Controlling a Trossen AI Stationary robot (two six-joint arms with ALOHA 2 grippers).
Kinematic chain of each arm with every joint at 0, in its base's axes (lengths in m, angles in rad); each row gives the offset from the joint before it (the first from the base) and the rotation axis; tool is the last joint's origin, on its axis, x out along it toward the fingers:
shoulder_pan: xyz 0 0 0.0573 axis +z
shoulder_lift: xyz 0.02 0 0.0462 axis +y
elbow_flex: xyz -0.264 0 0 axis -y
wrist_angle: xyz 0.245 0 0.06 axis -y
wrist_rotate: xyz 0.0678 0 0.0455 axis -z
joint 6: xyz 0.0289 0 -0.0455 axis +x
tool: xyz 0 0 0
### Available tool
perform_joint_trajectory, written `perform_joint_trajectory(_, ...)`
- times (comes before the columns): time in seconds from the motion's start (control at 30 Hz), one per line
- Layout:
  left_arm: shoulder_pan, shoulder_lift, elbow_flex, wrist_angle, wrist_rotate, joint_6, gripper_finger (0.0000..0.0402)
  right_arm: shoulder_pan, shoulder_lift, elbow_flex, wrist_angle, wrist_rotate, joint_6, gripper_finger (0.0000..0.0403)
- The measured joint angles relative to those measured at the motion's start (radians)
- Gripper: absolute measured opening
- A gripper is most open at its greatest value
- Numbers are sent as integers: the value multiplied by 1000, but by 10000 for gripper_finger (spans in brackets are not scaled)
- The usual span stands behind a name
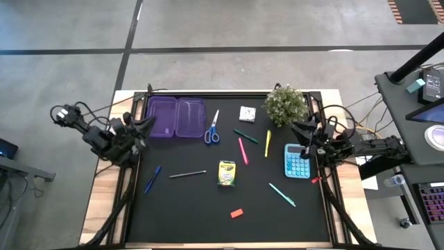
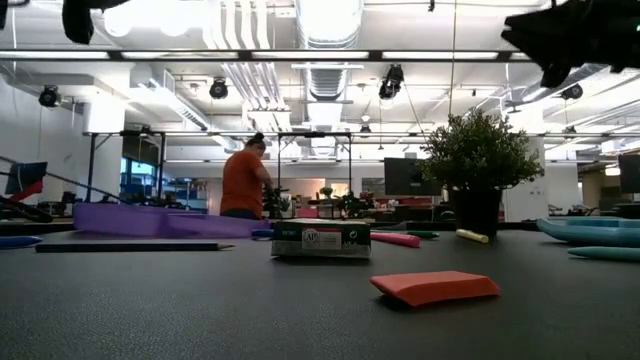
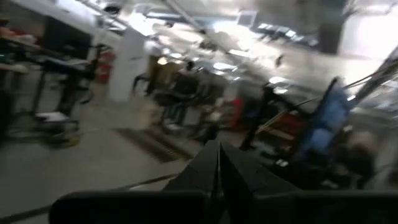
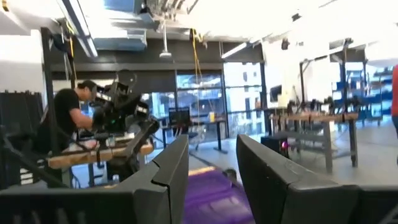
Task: Pack school essentials
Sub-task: Put the blue scissor into the purple supply box
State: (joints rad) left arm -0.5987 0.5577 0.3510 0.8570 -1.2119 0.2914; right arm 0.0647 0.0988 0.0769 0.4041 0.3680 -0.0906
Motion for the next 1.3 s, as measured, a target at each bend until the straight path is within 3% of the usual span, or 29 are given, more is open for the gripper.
perform_joint_trajectory(0.13, 16, 131, 100, 0, -87, -29, 0, 0, 24, 30, -8, 0, -16, 104)
perform_joint_trajectory(0.33, 76, 318, 254, -1, -98, -32, 0, 0, 63, 47, -10, 0, -18, 87)
perform_joint_trajectory(0.7, 244, 664, 470, -16, 56, -64, 0, 0, 80, 49, -10, 0, -27, 79)
perform_joint_trajectory(0.8, 298, 730, 522, -90, 157, -156, 0, 0, 80, 49, -11, 0, -27, 77)
perform_joint_trajectory(0.97, 422, 810, 614, -370, 428, -464, 0, 0, 80, 49, -11, 0, -26, 75)
perform_joint_trajectory(1.17, 534, 933, 684, -639, 603, -755, 0, 0, 80, 49, -11, 0, -26, 79)
perform_joint_trajectory(1.3, 594, 1038, 708, -724, 747, -914, 0, 0, 80, 49, -12, 0, -36, 75)
